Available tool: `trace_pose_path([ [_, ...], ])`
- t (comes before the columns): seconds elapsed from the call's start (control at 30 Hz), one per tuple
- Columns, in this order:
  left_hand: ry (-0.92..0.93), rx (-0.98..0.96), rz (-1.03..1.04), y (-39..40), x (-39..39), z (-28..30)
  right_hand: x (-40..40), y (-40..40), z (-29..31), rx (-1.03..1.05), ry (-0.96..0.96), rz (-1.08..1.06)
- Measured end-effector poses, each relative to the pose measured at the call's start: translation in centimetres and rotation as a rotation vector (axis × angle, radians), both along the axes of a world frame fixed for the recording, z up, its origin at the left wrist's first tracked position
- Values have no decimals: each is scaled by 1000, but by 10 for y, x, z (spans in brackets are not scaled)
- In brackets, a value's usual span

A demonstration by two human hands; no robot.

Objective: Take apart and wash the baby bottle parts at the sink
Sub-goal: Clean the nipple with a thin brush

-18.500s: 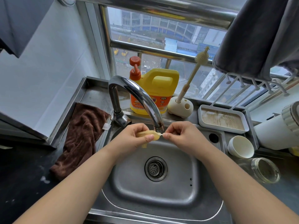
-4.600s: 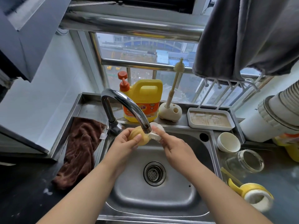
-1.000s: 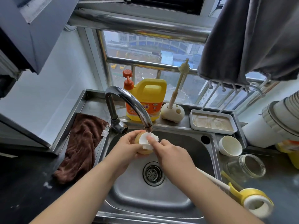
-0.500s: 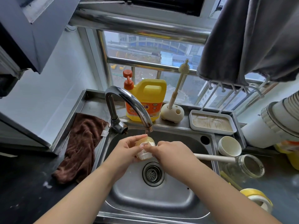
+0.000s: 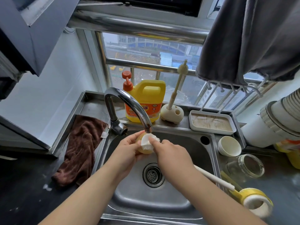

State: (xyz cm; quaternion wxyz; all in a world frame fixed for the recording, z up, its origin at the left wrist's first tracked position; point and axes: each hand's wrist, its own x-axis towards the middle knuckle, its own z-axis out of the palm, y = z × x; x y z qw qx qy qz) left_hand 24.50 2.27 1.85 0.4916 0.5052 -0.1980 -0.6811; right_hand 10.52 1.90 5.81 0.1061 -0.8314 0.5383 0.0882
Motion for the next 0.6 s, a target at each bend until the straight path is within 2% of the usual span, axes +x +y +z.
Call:
trace_pose_path([
  [0.37, -278, -16, -219, 5, 4, -3, -12, -14, 10, -108, 107, 464],
  [0.43, -223, -14, -184, 3, 7, -2, -15, -16, 8, -108, 69, 411],
  [0.53, -85, 17, -69, -2, 9, 0, -19, -14, -1, -84, -54, 185],
  [0.6, -61, 23, -22, -3, 9, -1, -21, -11, -7, -78, -119, 38],
])
